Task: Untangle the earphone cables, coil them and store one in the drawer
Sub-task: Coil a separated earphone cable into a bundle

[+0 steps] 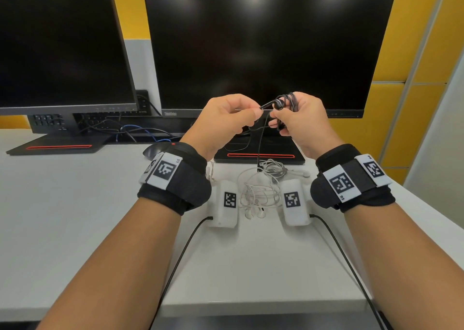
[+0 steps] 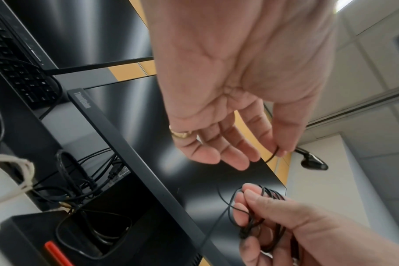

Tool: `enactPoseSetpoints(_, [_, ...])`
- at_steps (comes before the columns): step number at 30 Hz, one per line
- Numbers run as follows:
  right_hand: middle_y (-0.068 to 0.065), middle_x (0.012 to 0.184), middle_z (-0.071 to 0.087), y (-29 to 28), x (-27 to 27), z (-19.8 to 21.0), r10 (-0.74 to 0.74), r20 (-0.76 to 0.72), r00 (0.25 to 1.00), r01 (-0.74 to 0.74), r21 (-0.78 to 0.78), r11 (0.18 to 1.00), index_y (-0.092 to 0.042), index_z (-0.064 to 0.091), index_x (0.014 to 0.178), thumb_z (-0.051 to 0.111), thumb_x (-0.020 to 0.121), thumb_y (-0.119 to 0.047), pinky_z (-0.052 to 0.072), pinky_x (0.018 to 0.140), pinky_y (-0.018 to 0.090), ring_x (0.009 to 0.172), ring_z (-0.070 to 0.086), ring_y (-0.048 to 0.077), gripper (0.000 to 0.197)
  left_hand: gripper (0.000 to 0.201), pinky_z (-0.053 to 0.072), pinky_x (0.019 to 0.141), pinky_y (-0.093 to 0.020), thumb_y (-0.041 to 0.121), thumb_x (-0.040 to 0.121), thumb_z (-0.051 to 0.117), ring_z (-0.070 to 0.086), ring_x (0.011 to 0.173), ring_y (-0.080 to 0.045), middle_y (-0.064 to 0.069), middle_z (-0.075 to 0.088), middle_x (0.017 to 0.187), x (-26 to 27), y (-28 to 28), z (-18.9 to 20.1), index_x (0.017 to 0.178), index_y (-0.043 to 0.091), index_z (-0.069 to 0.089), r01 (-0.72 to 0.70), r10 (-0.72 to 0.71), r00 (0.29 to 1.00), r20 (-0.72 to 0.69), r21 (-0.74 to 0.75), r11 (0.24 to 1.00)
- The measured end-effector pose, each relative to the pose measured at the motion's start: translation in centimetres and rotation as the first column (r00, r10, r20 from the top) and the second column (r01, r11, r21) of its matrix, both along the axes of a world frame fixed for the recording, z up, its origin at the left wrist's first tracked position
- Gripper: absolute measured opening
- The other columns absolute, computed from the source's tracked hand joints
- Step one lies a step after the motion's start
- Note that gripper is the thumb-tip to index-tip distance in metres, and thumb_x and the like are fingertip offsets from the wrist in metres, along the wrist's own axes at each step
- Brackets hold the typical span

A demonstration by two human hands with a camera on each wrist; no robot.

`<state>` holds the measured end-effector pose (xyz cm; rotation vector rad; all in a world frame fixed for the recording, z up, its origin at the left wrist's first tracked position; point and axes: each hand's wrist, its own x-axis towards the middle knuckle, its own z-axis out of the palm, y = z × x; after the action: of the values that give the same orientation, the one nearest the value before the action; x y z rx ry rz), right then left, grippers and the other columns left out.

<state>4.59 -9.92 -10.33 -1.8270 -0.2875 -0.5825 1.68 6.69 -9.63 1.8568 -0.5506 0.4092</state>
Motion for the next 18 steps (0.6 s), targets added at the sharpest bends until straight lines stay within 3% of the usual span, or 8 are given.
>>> enactPoseSetpoints(3, [-0.001,0.083,0.065,-0.1,0.0,0.1,-0.025,0.011,1.000,0.025,-0.001,1.000,-0.014,0.063,0.099,0.057,0.095,-0.007,0.056,0.061,0.020,0.071,0.066,0.006,0.009,0.019,0.048,0.078,-0.028,0.009,0.092,0.056,0.059,0.083,-0.009,0.001,0.062,0.083,0.0,-0.1,0.3,0.077,0.017,0.064,0.019,-0.017,0.996,-0.082,0.023,1.000])
enactPoseSetpoints(6, [0.000,0.086,0.066,-0.1,0.0,0.2,-0.017,0.003,1.000,0.017,0.014,1.000,-0.013,0.062,0.102,0.057,0.096,-0.007,0.057,0.064,0.021,0.075,0.068,0.007,0.010,0.022,0.047,0.078,-0.026,0.005,0.092,0.053,0.056,0.080,-0.008,0.001,0.058,0.083,0.5,-0.4,0.3,0.074,0.017,0.059,-0.055,0.065,0.977,-0.204,0.054,0.997])
enactPoseSetpoints(9, [0.005,0.089,0.069,0.2,-0.4,0.2,0.045,-0.007,0.999,-0.045,0.022,0.999,-0.015,0.063,0.095,0.058,0.095,-0.007,0.058,0.065,0.023,0.079,0.071,0.011,0.010,0.012,0.046,0.079,-0.028,0.016,0.096,0.049,0.056,0.092,-0.015,-0.002,0.057,0.092,1.1,-0.4,0.0,0.093,0.014,0.060,-0.210,0.212,0.960,-0.183,0.031,0.977])
enactPoseSetpoints(11, [0.007,0.095,0.071,0.5,-0.6,0.2,0.114,-0.041,0.993,-0.112,0.049,0.992,-0.018,0.064,0.091,0.057,0.097,-0.011,0.060,0.069,0.026,0.085,0.072,0.012,0.012,0.015,0.044,0.079,-0.027,0.020,0.099,0.044,0.053,0.098,-0.015,0.003,0.055,0.096,1.2,-0.2,-0.2,0.108,0.017,0.056,-0.234,0.238,0.960,-0.149,0.044,0.971])
enactPoseSetpoints(13, [0.005,0.098,0.073,0.6,-1.0,0.4,0.199,-0.076,0.977,-0.192,0.085,0.978,-0.019,0.066,0.095,0.056,0.099,-0.016,0.061,0.075,0.032,0.092,0.072,0.013,0.011,0.024,0.042,0.078,-0.024,0.025,0.099,0.045,0.050,0.103,-0.011,0.007,0.053,0.104,1.3,-0.2,-0.3,0.122,0.020,0.053,-0.185,0.197,0.969,-0.149,0.092,0.978])
enactPoseSetpoints(16, [0.002,0.096,0.072,0.8,-1.3,0.6,0.281,-0.091,0.955,-0.274,0.077,0.958,-0.018,0.068,0.098,0.055,0.099,-0.019,0.055,0.085,0.036,0.096,0.069,0.016,0.013,0.048,0.040,0.091,-0.027,0.045,0.097,0.049,0.050,0.115,-0.009,0.007,0.053,0.125,1.3,-0.5,-0.8,0.138,0.022,0.043,-0.047,0.078,0.980,-0.184,0.168,0.985])
enactPoseSetpoints(18, [0.004,0.097,0.072,0.8,-1.5,0.7,0.307,-0.082,0.948,-0.303,0.051,0.951,-0.018,0.070,0.095,0.054,0.099,-0.020,0.049,0.093,0.041,0.100,0.067,0.021,0.016,0.053,0.040,0.098,-0.031,0.052,0.096,0.047,0.056,0.116,-0.009,0.005,0.061,0.123,1.2,-0.7,-1.2,0.140,0.025,0.037,0.047,-0.008,0.975,-0.222,0.174,0.984])
